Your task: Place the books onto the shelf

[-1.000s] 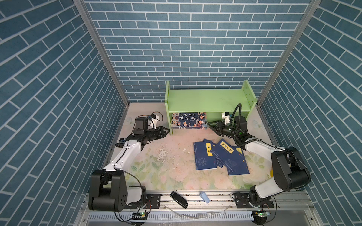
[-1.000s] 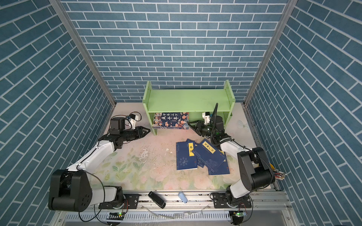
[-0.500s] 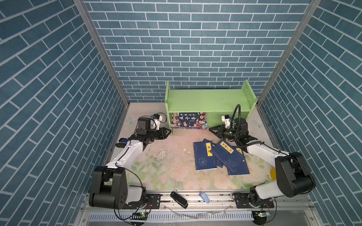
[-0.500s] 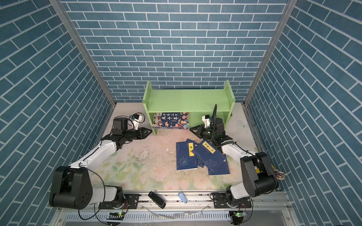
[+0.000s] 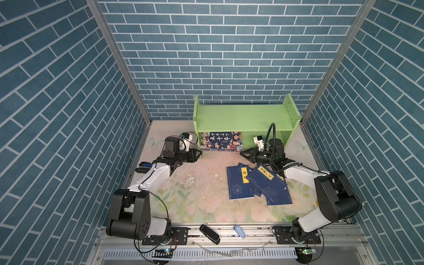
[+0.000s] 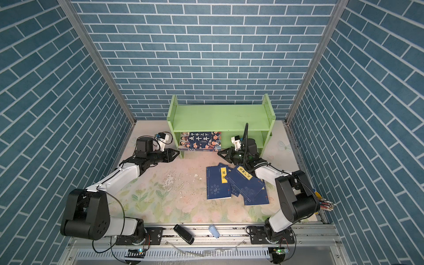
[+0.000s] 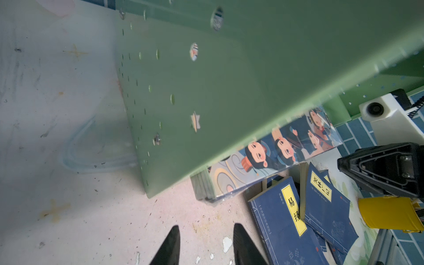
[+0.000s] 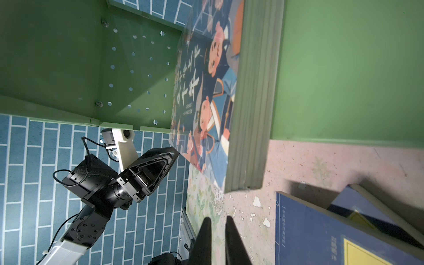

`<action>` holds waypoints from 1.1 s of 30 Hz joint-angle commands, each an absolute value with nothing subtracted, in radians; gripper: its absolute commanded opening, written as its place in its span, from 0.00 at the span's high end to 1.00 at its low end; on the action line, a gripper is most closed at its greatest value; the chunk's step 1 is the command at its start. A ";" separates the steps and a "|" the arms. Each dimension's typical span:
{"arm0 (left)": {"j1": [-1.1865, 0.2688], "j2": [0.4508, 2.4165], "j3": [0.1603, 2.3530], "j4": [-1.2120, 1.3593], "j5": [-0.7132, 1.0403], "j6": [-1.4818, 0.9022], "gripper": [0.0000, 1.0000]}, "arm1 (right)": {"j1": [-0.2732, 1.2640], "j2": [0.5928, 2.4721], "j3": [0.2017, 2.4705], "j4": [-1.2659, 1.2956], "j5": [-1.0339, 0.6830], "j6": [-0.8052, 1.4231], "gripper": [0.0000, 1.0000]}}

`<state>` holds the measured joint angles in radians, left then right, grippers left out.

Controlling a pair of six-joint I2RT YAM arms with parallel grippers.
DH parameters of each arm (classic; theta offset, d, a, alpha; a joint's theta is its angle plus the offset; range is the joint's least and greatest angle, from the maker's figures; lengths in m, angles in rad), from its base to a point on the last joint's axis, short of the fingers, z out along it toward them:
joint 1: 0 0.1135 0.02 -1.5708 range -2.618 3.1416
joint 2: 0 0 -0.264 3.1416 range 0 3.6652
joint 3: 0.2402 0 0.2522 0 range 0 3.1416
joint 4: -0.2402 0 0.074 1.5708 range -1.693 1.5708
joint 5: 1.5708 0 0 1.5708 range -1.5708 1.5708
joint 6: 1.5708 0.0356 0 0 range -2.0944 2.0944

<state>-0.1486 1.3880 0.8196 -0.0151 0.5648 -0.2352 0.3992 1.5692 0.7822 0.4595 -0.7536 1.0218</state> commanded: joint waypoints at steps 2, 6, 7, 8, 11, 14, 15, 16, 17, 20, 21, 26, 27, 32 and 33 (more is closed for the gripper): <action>-0.156 1.399 0.803 0.038 0.542 -0.230 0.59 | 0.403 1.599 0.819 0.522 -0.775 1.048 0.86; -0.156 1.402 0.803 0.043 0.517 -0.225 0.60 | 0.404 1.614 0.824 0.536 -0.778 1.055 0.86; -0.156 1.403 0.801 0.044 0.514 -0.226 0.60 | 0.403 1.617 0.826 0.538 -0.778 1.057 0.86; -0.156 1.403 0.801 0.047 0.517 -0.225 0.60 | 0.403 1.619 0.827 0.538 -0.779 1.056 0.86; -0.158 1.406 0.797 0.054 0.516 -0.223 0.61 | 0.403 1.626 0.831 0.541 -0.780 1.057 0.86; -0.158 1.408 0.792 0.054 0.509 -0.210 0.62 | 0.403 1.634 0.834 0.548 -0.782 1.061 0.86; -0.159 1.407 0.791 0.055 0.509 -0.205 0.62 | 0.403 1.635 0.834 0.551 -0.784 1.063 0.86; -0.159 1.406 0.789 0.058 0.509 -0.201 0.62 | 0.403 1.637 0.836 0.552 -0.783 1.063 0.86; -0.159 1.406 0.788 0.058 0.508 -0.199 0.63 | 0.404 1.638 0.836 0.553 -0.782 1.065 0.86; -0.160 1.405 0.783 0.069 0.503 -0.196 0.63 | 0.403 1.642 0.836 0.555 -0.783 1.065 0.86; -0.160 1.405 0.784 0.072 0.503 -0.195 0.63 | 0.405 1.643 0.836 0.555 -0.783 1.066 0.86; -0.160 1.411 0.779 0.098 0.505 -0.206 0.62 | 0.405 1.649 0.834 0.564 -0.783 1.069 0.86; -0.160 1.413 0.778 0.100 0.502 -0.206 0.62 | 0.405 1.651 0.834 0.566 -0.784 1.071 0.86; -0.161 1.422 0.782 0.109 0.499 -0.206 0.62 | 0.405 1.656 0.836 0.571 -0.785 1.072 0.86; -0.161 1.423 0.781 0.110 0.497 -0.206 0.62 | 0.405 1.658 0.837 0.572 -0.785 1.072 0.86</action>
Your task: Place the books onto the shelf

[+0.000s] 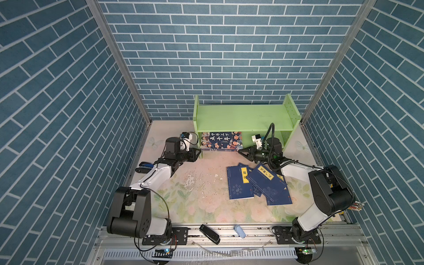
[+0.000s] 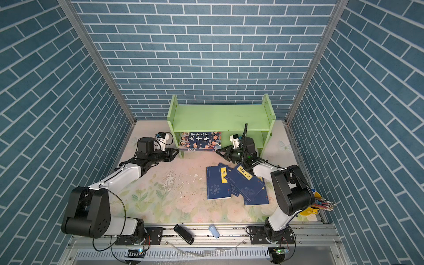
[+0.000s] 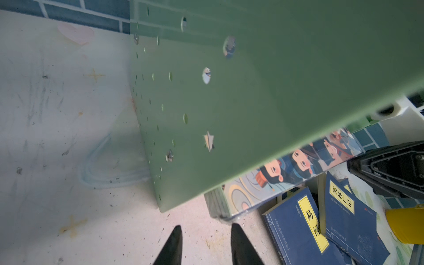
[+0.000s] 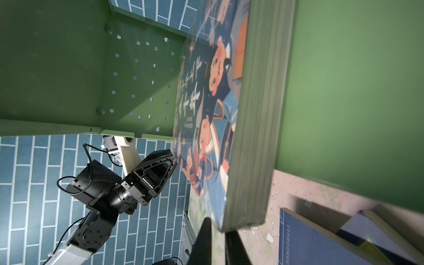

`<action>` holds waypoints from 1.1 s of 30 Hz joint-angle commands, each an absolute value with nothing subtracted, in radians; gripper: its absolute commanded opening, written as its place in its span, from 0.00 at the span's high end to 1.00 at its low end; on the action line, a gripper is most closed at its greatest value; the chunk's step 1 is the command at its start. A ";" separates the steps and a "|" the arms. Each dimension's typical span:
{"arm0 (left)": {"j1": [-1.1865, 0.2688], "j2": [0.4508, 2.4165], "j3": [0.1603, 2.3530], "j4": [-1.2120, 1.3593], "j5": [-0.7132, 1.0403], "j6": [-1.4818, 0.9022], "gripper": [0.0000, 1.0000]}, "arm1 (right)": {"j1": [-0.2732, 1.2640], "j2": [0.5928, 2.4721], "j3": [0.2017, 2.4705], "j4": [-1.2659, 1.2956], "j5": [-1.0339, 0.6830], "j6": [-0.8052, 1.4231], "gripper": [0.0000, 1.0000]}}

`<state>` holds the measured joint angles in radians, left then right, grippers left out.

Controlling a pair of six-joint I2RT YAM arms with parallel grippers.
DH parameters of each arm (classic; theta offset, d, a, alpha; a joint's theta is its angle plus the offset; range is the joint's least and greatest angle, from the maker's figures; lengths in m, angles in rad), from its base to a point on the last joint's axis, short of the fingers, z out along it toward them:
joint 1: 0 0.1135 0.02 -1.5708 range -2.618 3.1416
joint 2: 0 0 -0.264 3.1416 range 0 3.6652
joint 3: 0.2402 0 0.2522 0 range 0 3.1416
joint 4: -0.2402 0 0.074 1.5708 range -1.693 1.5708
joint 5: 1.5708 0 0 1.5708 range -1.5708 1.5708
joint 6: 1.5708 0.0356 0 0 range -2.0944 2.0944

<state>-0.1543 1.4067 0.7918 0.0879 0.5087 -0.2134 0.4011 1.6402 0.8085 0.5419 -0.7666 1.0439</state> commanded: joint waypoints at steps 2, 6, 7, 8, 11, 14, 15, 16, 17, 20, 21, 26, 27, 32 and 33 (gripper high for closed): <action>-0.161 1.428 0.781 0.117 0.493 -0.206 0.62 | 0.405 1.662 0.838 0.576 -0.786 1.074 0.86; -0.163 1.436 0.781 0.128 0.485 -0.205 0.63 | 0.405 1.669 0.838 0.579 -0.787 1.075 0.86; -0.163 1.436 0.781 0.127 0.483 -0.203 0.63 | 0.404 1.671 0.839 0.580 -0.785 1.076 0.85; -0.164 1.437 0.781 0.130 0.479 -0.201 0.62 | 0.405 1.673 0.839 0.584 -0.788 1.077 0.86; -0.164 1.440 0.782 0.136 0.473 -0.201 0.63 | 0.405 1.678 0.842 0.587 -0.788 1.078 0.85; -0.164 1.442 0.781 0.140 0.469 -0.202 0.63 | 0.405 1.684 0.847 0.586 -0.789 1.078 0.86; -0.164 1.442 0.781 0.140 0.468 -0.203 0.63 | 0.404 1.687 0.849 0.587 -0.790 1.078 0.86; -0.164 1.442 0.781 0.140 0.466 -0.204 0.63 | 0.405 1.690 0.853 0.589 -0.790 1.078 0.86; -0.164 1.442 0.782 0.141 0.467 -0.203 0.63 | 0.405 1.693 0.855 0.589 -0.792 1.078 0.86; -0.164 1.442 0.783 0.140 0.468 -0.204 0.63 | 0.405 1.706 0.865 0.589 -0.795 1.076 0.86; -0.164 1.442 0.783 0.140 0.468 -0.203 0.63 | 0.405 1.711 0.869 0.590 -0.796 1.077 0.86; -0.164 1.442 0.782 0.140 0.466 -0.203 0.63 | 0.404 1.721 0.879 0.596 -0.792 1.080 0.86; -0.164 1.441 0.782 0.140 0.465 -0.204 0.63 | 0.404 1.722 0.880 0.595 -0.792 1.079 0.86; -0.164 1.445 0.787 0.140 0.460 -0.204 0.63 | 0.402 1.727 0.884 0.595 -0.794 1.078 0.86; -0.164 1.447 0.787 0.141 0.459 -0.204 0.63 | 0.402 1.729 0.885 0.596 -0.792 1.078 0.86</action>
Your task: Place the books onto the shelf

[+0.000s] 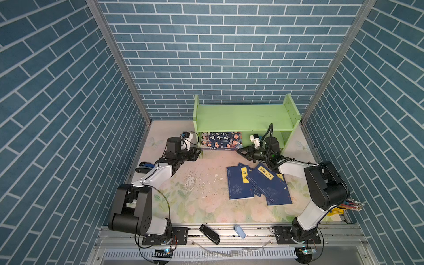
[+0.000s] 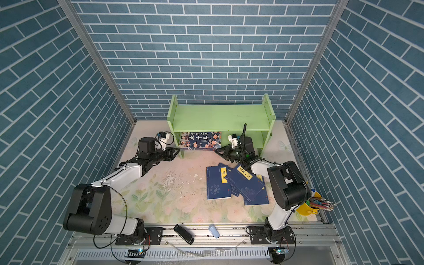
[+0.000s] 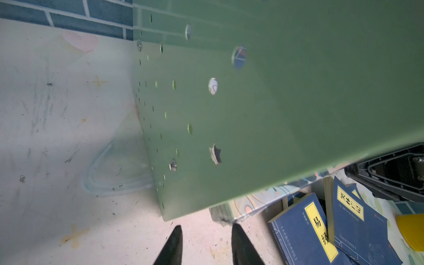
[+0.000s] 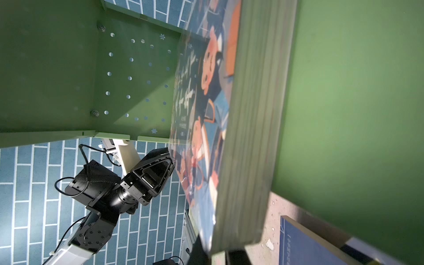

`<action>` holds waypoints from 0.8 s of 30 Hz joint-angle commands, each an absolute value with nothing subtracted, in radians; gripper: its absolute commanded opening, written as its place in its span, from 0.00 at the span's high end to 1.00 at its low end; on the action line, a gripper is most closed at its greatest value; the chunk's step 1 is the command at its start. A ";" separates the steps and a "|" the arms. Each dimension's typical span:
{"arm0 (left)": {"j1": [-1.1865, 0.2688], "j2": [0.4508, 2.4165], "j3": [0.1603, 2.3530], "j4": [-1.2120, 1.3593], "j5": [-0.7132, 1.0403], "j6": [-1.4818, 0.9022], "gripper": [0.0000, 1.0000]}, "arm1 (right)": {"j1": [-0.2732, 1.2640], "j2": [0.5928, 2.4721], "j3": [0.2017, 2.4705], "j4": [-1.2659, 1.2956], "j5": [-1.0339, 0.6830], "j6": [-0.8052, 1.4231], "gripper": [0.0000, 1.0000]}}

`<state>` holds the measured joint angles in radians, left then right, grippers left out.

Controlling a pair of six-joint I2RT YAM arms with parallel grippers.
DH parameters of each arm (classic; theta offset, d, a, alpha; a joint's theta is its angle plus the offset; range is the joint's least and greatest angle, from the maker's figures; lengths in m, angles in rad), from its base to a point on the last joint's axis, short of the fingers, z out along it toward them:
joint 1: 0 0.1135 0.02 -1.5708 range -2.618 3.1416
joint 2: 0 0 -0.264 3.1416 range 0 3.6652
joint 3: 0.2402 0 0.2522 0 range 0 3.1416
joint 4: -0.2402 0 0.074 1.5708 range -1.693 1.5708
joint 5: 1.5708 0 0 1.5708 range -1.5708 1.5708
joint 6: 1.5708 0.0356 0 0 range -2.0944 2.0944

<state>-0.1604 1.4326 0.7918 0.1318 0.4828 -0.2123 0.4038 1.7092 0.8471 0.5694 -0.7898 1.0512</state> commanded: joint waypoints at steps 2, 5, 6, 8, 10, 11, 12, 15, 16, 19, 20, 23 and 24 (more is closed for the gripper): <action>-0.164 1.447 0.789 0.146 0.456 -0.208 0.62 | 0.402 1.732 0.885 0.601 -0.789 1.077 0.86; -0.164 1.454 0.797 0.141 0.456 -0.208 0.63 | 0.400 1.736 0.890 0.608 -0.789 1.081 0.86; -0.164 1.456 0.798 0.141 0.455 -0.208 0.63 | 0.400 1.738 0.892 0.608 -0.789 1.082 0.86; -0.164 1.457 0.800 0.143 0.453 -0.207 0.63 | 0.399 1.741 0.899 0.608 -0.789 1.083 0.86; -0.164 1.459 0.800 0.144 0.453 -0.207 0.63 | 0.399 1.743 0.906 0.607 -0.791 1.085 0.86; -0.164 1.460 0.800 0.146 0.453 -0.207 0.62 | 0.399 1.743 0.910 0.604 -0.793 1.085 0.86; -0.164 1.460 0.800 0.147 0.451 -0.208 0.63 | 0.399 1.744 0.910 0.604 -0.794 1.086 0.86; -0.164 1.459 0.801 0.150 0.448 -0.209 0.63 | 0.398 1.749 0.914 0.603 -0.796 1.084 0.86; -0.164 1.460 0.802 0.150 0.447 -0.209 0.63 | 0.399 1.750 0.914 0.602 -0.797 1.085 0.86; -0.164 1.462 0.807 0.151 0.445 -0.211 0.63 | 0.397 1.756 0.920 0.604 -0.798 1.087 0.86; -0.164 1.461 0.810 0.151 0.445 -0.212 0.63 | 0.397 1.758 0.921 0.608 -0.798 1.089 0.86; -0.163 1.462 0.811 0.156 0.446 -0.219 0.63 | 0.397 1.762 0.925 0.610 -0.801 1.092 0.86; -0.164 1.462 0.811 0.159 0.445 -0.222 0.63 | 0.397 1.763 0.926 0.609 -0.803 1.092 0.86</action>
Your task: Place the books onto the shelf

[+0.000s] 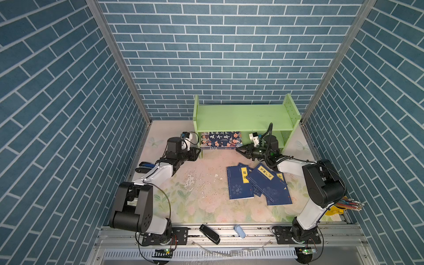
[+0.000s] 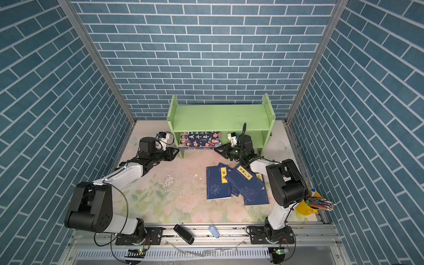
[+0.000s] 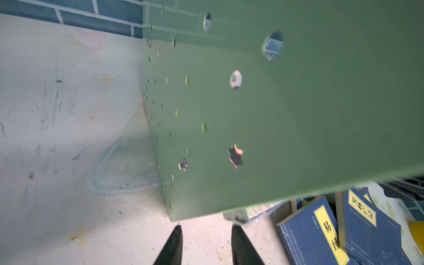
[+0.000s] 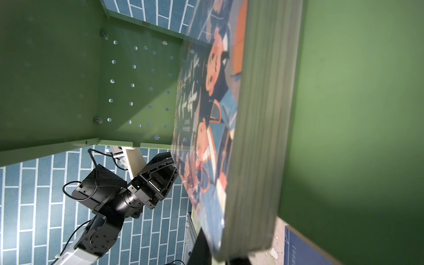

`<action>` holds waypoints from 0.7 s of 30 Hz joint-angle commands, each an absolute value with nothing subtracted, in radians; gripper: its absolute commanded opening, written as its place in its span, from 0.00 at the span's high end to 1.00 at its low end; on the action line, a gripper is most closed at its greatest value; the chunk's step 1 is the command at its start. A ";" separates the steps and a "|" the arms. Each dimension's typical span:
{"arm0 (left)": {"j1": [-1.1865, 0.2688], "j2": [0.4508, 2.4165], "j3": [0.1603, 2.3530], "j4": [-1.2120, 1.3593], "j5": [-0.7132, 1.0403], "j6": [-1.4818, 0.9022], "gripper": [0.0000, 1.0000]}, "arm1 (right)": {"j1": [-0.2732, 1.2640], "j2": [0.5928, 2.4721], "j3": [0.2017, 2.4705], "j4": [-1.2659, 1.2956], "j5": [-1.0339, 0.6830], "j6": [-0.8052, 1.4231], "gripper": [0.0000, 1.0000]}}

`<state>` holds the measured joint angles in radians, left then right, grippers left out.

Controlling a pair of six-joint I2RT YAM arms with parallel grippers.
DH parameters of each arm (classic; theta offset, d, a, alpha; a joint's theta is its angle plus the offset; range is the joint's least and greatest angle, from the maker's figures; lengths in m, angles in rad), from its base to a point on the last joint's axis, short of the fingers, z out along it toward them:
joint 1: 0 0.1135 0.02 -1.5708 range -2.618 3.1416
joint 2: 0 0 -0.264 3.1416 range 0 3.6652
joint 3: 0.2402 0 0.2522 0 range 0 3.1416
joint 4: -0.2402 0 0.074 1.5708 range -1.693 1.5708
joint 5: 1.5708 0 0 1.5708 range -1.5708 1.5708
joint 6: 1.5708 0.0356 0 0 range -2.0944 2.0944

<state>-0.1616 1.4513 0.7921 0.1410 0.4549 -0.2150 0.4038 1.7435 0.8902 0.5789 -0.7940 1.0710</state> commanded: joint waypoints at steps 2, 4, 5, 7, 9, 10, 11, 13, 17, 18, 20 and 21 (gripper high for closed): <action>-0.164 1.462 0.814 0.160 0.448 -0.227 0.63 | 0.397 1.766 0.931 0.608 -0.804 1.093 0.86; -0.164 1.465 0.816 0.163 0.450 -0.232 0.63 | 0.397 1.769 0.934 0.610 -0.805 1.094 0.86; -0.164 1.466 0.818 0.163 0.450 -0.234 0.62 | 0.397 1.769 0.936 0.609 -0.805 1.094 0.86; -0.164 1.466 0.819 0.165 0.451 -0.238 0.63 | 0.397 1.770 0.938 0.609 -0.805 1.094 0.86; -0.164 1.466 0.822 0.166 0.451 -0.241 0.62 | 0.396 1.770 0.938 0.610 -0.806 1.095 0.86; -0.164 1.466 0.823 0.166 0.451 -0.241 0.62 | 0.397 1.772 0.938 0.610 -0.805 1.096 0.86; -0.164 1.466 0.824 0.166 0.451 -0.241 0.62 | 0.397 1.773 0.937 0.609 -0.805 1.096 0.86; -0.164 1.468 0.828 0.167 0.453 -0.245 0.62 | 0.397 1.774 0.936 0.612 -0.806 1.098 0.86; -0.164 1.470 0.832 0.173 0.453 -0.250 0.62 | 0.397 1.776 0.934 0.620 -0.805 1.102 0.85; -0.164 1.471 0.833 0.173 0.452 -0.251 0.62 | 0.398 1.776 0.935 0.622 -0.805 1.104 0.85; -0.164 1.471 0.835 0.174 0.452 -0.253 0.62 | 0.397 1.778 0.936 0.627 -0.805 1.108 0.85; -0.164 1.469 0.834 0.177 0.451 -0.256 0.62 | 0.397 1.779 0.936 0.633 -0.806 1.113 0.84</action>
